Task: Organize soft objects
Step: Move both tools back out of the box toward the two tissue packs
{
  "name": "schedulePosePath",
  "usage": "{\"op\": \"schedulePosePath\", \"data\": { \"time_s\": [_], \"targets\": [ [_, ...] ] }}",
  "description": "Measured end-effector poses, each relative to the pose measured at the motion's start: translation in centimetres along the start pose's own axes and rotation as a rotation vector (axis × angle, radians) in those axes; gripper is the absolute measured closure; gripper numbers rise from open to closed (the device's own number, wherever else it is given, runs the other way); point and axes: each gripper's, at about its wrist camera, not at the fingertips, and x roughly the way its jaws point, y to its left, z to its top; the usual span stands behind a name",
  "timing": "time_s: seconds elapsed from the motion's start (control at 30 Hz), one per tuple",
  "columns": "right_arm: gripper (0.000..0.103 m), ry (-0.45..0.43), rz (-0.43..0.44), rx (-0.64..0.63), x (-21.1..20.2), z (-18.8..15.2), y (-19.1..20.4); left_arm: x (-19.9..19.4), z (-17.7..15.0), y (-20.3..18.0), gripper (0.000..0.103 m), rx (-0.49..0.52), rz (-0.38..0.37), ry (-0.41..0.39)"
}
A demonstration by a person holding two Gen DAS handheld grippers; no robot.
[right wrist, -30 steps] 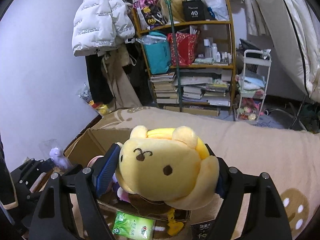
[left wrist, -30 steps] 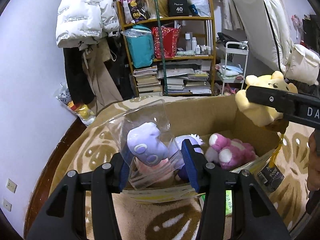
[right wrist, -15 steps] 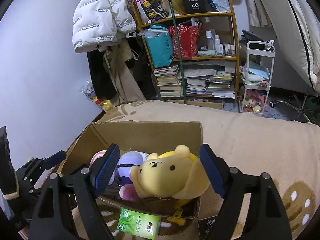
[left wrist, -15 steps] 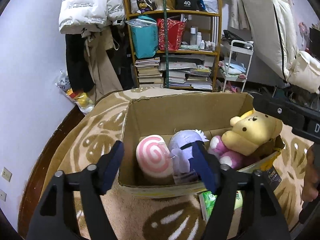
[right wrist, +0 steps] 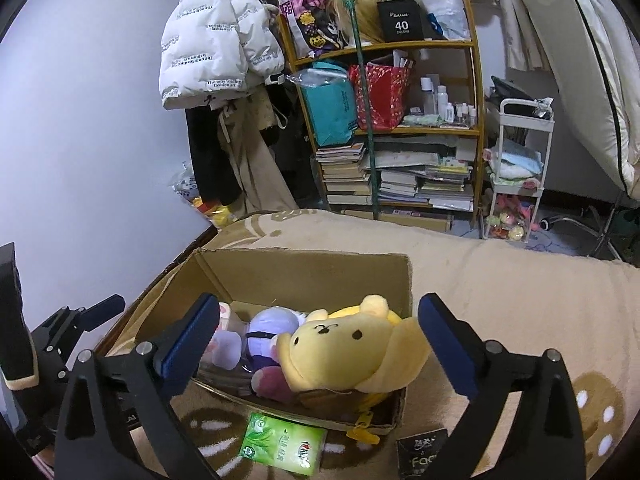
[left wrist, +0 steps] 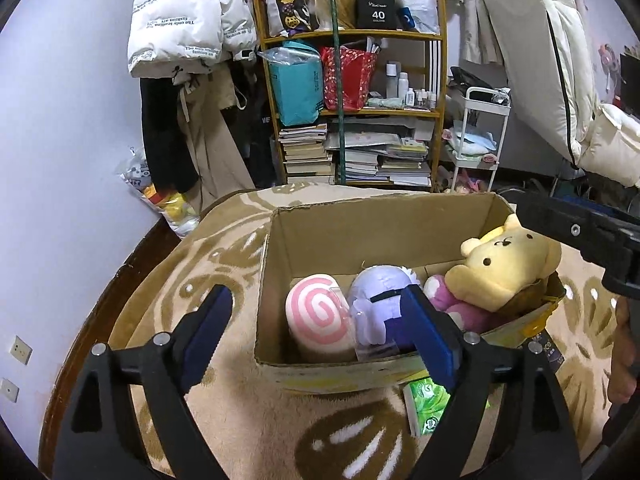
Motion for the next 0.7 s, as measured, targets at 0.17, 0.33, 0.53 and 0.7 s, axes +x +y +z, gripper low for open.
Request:
{"op": "schedulePosePath", "data": {
  "time_s": [0.17,0.33,0.53,0.7],
  "targets": [
    [0.0,-0.009,-0.002,0.016,-0.8,0.0,-0.5,-1.1,-0.1,0.1,0.014,-0.004,0.001,-0.014],
    [0.0,-0.027,-0.017,0.036,-2.2,-0.1,-1.2,-1.9,-0.4,0.0,0.013,-0.006,0.0,-0.012],
    [0.0,-0.028,-0.064,0.028,-3.9,-0.7,-1.7,-3.1,-1.0,-0.4,0.012,0.016,-0.001,-0.004],
    [0.0,-0.031,-0.081,0.029,-5.6,-1.3,-2.1,-4.1,-1.5,-0.9,0.012,0.04,-0.008,0.003]
  ]
}}
